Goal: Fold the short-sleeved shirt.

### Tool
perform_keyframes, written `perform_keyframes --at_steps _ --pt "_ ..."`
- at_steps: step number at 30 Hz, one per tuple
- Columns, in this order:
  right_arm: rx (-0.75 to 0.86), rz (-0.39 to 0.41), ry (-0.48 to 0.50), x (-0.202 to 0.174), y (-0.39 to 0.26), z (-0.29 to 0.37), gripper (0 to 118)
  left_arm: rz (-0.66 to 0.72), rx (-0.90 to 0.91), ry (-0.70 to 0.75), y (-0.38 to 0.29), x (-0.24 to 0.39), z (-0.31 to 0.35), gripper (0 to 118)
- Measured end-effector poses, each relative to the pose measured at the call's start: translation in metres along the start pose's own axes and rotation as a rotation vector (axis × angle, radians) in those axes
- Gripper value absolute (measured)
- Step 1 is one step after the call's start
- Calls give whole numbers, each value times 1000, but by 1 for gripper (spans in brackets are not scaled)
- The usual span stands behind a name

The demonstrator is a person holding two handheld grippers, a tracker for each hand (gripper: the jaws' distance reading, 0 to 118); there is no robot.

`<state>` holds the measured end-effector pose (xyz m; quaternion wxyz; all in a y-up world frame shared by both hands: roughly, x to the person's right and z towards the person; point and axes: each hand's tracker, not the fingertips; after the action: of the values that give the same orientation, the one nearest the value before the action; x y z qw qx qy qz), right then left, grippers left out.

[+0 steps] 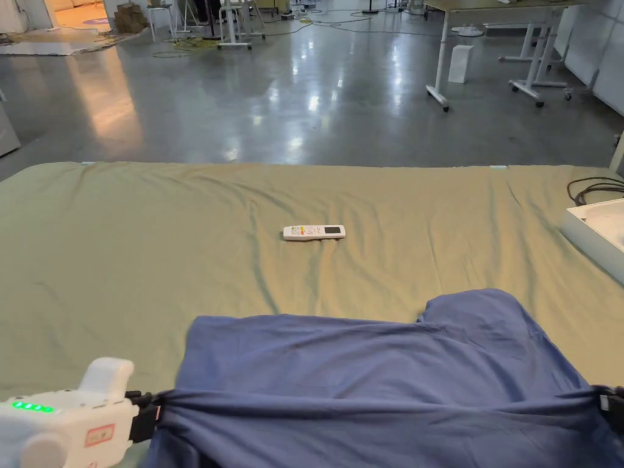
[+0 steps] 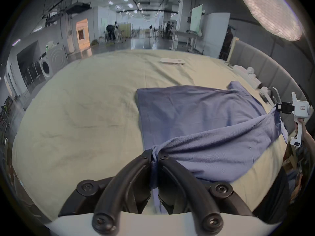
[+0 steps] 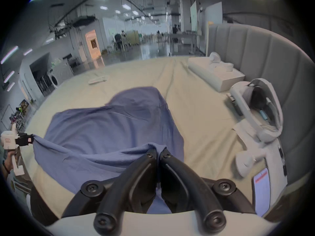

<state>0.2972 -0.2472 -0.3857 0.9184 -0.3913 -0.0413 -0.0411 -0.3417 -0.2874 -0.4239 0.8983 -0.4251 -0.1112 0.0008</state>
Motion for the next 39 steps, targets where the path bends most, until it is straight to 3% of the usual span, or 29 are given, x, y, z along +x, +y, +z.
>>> perform_keyframes --at_steps 3,8,9,10,11,12,16,22,25,27,28,30,31,32,34,35,39 --pt "-59 37 -12 -6 10 -41 3 13 -18 -5 16 -1 -31 6" --pt "-93 74 -14 -14 6 -56 3 30 -78 13 22 -7 -63 10" --pt "-105 70 -22 -13 3 -59 10 32 -95 13 20 -6 -66 28" --pt "-107 65 -29 -11 -1 -58 33 37 -93 45 19 -5 -65 60" --pt "-108 54 -29 -9 -3 -55 68 44 -87 53 19 -6 -63 91" --pt "-120 40 -37 -4 -5 -48 86 55 -82 48 19 -9 -54 91" --pt "74 5 -30 -1 -10 29 85 65 118 10 23 1 27 91" --pt "496 -50 -6 -39 -47 190 87 -10 560 47 -8 58 180 91" --pt "576 -11 -39 -63 -69 230 86 15 655 79 -39 85 226 91" --pt "561 51 -32 -80 -81 245 84 29 690 110 -55 100 244 84" --pt "557 86 -34 -89 -87 251 78 25 728 126 -65 107 251 72" --pt "548 103 -39 -102 -97 259 74 11 741 168 -79 119 265 65" --pt "550 110 -32 -106 -103 264 65 6 741 166 -82 123 267 48" --pt "555 110 -33 -110 -106 265 44 0 741 182 -86 126 271 21" --pt "565 107 -31 -114 -113 270 18 -48 734 150 -94 131 278 16" --pt "564 108 -31 -116 -115 272 2 -67 727 144 -95 131 277 1" --pt "562 114 -35 -115 -117 271 0 -147 680 142 -101 136 276 1"
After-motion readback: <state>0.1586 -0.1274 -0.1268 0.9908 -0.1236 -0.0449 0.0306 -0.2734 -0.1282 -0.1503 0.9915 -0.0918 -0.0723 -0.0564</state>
